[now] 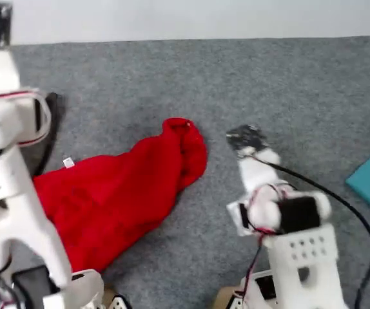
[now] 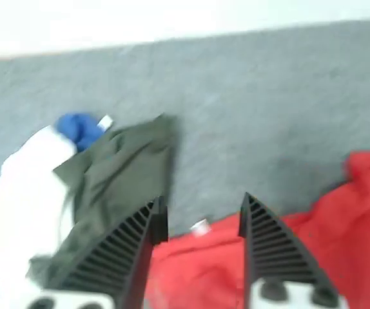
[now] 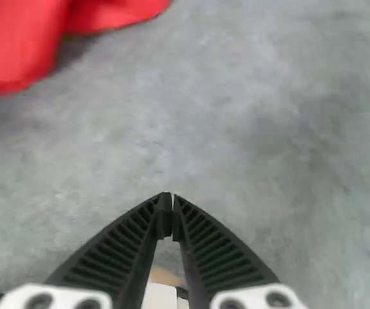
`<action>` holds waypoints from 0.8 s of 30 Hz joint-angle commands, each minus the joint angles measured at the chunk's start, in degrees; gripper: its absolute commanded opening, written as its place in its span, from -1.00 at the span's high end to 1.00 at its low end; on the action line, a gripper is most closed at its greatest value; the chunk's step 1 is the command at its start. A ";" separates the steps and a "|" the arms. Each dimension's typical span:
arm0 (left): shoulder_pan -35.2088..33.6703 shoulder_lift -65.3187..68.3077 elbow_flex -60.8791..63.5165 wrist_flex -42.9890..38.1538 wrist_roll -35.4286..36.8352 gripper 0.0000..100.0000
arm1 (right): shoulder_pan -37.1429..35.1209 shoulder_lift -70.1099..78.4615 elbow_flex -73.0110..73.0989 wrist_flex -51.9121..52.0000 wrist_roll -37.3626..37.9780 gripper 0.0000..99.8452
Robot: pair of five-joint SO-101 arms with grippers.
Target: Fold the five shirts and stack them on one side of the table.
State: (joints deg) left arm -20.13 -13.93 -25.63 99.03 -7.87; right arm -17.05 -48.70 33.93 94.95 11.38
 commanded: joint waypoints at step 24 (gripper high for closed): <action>-33.14 -16.26 26.77 1.32 -14.95 0.62 | -20.62 67.12 -68.40 1.01 -26.73 0.97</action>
State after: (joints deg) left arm -51.25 -28.44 -0.92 99.03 -21.32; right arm -35.08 17.05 -28.92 95.12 -12.00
